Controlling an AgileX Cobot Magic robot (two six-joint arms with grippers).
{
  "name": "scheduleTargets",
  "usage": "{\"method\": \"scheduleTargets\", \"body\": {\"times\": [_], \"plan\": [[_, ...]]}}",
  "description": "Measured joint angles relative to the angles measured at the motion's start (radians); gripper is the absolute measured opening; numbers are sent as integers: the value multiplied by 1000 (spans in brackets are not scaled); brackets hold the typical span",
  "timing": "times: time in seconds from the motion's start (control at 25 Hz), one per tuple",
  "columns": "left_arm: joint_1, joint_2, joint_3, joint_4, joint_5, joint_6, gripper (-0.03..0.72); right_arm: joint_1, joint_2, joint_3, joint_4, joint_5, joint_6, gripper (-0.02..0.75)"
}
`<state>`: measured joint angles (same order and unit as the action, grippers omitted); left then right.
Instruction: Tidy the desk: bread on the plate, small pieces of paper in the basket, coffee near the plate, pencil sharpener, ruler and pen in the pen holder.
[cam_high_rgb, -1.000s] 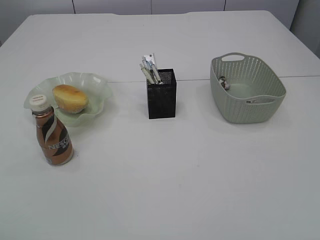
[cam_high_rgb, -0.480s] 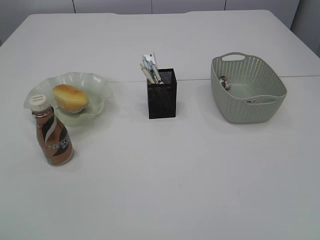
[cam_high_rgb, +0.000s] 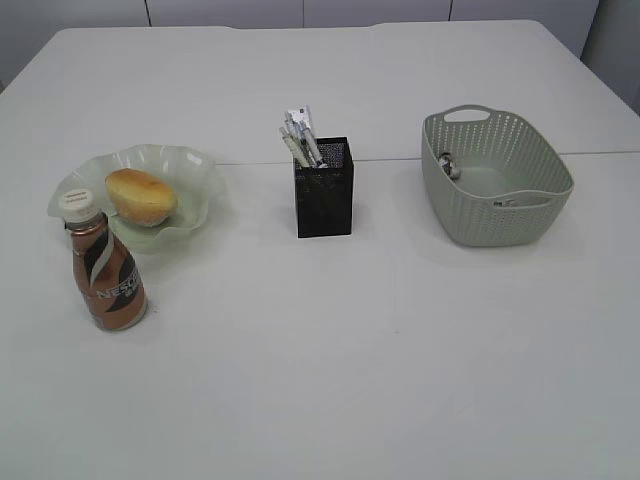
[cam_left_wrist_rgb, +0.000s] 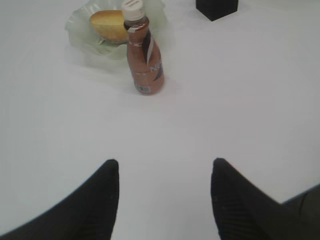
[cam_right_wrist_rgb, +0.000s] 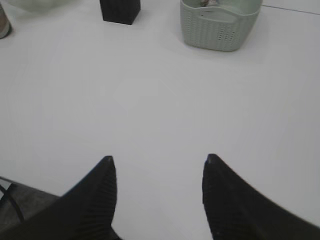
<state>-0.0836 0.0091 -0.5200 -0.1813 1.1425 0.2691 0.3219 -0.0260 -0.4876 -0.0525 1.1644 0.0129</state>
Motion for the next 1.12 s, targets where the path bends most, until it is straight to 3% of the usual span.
{"method": "scheduleTargets", "body": {"times": [0.2,0.32,1.12], "plan": [[96,0,0,0,0,0,424,-188,0,0,0,-2,0,435],[109,0,0,0,0,0,424,-248,0,0,0,-2,0,434],[112,0,0,0,0,0,389,-255,0,0,0,-2,2,435]]}}
